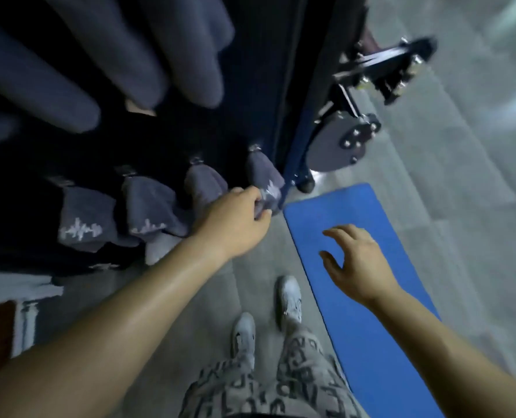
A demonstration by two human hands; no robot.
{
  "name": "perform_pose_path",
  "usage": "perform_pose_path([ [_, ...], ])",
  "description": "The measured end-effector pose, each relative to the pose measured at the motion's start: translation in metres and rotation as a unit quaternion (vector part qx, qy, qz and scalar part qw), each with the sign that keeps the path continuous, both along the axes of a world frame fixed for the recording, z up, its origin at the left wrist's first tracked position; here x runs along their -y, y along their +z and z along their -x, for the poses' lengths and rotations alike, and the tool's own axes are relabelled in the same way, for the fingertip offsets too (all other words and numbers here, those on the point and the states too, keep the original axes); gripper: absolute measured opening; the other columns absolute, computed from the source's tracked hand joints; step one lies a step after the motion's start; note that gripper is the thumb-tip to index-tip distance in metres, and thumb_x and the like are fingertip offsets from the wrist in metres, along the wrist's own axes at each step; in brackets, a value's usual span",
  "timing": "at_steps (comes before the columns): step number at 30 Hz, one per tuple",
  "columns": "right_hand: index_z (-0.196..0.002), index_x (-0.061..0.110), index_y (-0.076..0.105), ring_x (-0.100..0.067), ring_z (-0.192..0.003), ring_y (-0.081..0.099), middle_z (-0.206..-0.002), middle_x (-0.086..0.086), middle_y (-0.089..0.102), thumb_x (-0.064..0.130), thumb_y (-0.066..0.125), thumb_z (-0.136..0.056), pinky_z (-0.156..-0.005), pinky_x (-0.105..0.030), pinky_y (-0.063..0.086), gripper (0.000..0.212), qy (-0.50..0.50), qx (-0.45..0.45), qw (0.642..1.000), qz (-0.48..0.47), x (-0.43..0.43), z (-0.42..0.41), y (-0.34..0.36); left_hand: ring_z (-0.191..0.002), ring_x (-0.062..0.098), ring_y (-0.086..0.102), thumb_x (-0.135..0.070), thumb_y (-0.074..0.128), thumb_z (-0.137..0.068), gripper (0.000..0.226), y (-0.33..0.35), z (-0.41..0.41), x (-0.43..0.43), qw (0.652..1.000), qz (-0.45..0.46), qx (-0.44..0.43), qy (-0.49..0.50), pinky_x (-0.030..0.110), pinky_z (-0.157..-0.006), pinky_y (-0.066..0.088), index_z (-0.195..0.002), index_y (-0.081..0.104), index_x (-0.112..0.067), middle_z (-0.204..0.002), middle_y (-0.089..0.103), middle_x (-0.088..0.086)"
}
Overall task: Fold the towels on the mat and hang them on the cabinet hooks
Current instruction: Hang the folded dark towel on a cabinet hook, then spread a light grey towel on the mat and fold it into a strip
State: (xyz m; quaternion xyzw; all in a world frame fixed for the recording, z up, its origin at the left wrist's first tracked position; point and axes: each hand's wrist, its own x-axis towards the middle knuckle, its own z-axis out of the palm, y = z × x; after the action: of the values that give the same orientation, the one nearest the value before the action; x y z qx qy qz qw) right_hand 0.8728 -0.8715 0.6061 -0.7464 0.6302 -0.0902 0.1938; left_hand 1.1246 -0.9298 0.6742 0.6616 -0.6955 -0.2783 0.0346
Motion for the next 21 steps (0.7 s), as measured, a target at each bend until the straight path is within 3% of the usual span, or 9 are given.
perform_pose_path([
  [3,-0.125,0.017,0.064,-0.032,-0.112,0.058,-0.123,-0.003,0.062,0.034,0.068,-0.089,-0.090,-0.048,0.050,0.040,-0.097,-0.022,0.993,-0.058,-0.068,0.040,-0.029,-0.113,0.033,0.059,-0.046,0.050,-0.098,0.034,-0.019,0.057,0.002,0.989,-0.004,0.057,-0.140,0.039,-0.087,0.046,-0.121,0.056,-0.024,-0.123,0.060,0.006],
  [7,-0.128,0.022,0.062,-0.025,-0.122,0.050,-0.131,0.004,0.057,0.039,0.064,-0.092,-0.098,-0.040,0.040,0.040,-0.263,-0.018,0.958,-0.113,-0.156,0.084,-0.046,-0.116,0.030,0.057,-0.048,0.047,-0.099,0.042,-0.046,0.145,-0.007,0.946,-0.014,0.101,-0.307,0.042,-0.094,0.045,-0.132,0.053,-0.022,-0.128,0.059,0.004],
  [14,-0.125,0.023,0.064,-0.024,-0.120,0.051,-0.128,0.004,0.059,0.041,0.064,-0.090,-0.095,-0.041,0.040,0.039,-0.493,0.011,0.857,-0.148,-0.282,0.151,-0.059,-0.118,0.028,0.056,-0.050,0.048,-0.098,0.049,-0.069,0.327,-0.058,0.838,-0.015,0.142,-0.527,0.043,-0.099,0.042,-0.137,0.051,-0.022,-0.131,0.057,0.004],
  [21,-0.126,0.024,0.062,-0.020,-0.122,0.047,-0.130,0.007,0.056,0.041,0.065,-0.090,-0.097,-0.038,0.037,0.040,-0.649,0.073,0.742,-0.151,-0.375,0.225,-0.070,-0.118,0.027,0.057,-0.050,0.046,-0.099,0.049,-0.090,0.515,-0.145,0.727,-0.004,0.154,-0.669,0.041,-0.097,0.043,-0.140,0.050,-0.023,-0.136,0.056,0.003],
])
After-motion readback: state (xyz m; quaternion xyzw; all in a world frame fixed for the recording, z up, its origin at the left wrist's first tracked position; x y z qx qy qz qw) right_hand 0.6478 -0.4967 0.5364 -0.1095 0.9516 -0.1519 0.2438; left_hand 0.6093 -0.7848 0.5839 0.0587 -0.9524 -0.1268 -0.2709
